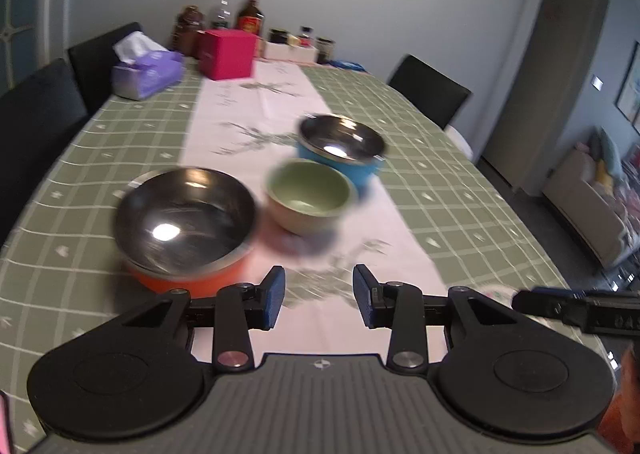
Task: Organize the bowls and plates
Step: 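Move both tools to the rim of the orange steel bowl, then close the left tool on the orange bowl rim while the right tool grips it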
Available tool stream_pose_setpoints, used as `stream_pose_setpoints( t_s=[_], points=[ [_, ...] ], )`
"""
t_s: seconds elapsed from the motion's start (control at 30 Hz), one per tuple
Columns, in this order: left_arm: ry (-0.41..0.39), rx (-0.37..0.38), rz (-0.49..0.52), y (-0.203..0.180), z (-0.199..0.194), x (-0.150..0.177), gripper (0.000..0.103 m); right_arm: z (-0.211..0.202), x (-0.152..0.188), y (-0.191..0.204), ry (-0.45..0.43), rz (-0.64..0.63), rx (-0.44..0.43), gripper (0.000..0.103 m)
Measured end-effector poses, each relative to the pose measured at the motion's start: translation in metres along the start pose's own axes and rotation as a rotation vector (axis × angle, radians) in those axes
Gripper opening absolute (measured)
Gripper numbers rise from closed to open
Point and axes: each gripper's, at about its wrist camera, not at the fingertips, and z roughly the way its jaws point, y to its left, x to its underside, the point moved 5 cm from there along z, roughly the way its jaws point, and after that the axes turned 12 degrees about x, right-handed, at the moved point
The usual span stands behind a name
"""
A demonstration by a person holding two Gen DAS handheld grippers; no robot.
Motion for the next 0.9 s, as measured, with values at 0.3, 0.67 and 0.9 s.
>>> stream_pose_setpoints(
  t_s=[0.3, 0.67, 0.9],
  points=[
    [-0.052, -0.093, -0.166, 0.098, -0.014, -0.027, 0.043, 0.043, -0.021, 0.101, 0.059, -0.101, -0.076, 0.052],
    [-0.081, -0.145, -0.300, 0.142, 0.001, -0.020, 0.043, 0.106, -0.048, 0.175, 0.120, -0.051, -0.092, 0.046],
    [-0.073, -0.136, -0.330, 0.146, 0.007, -0.017, 0.033, 0.140, -0.040, 0.180, 0.201, -0.033, -0.044, 0.031]
  ],
)
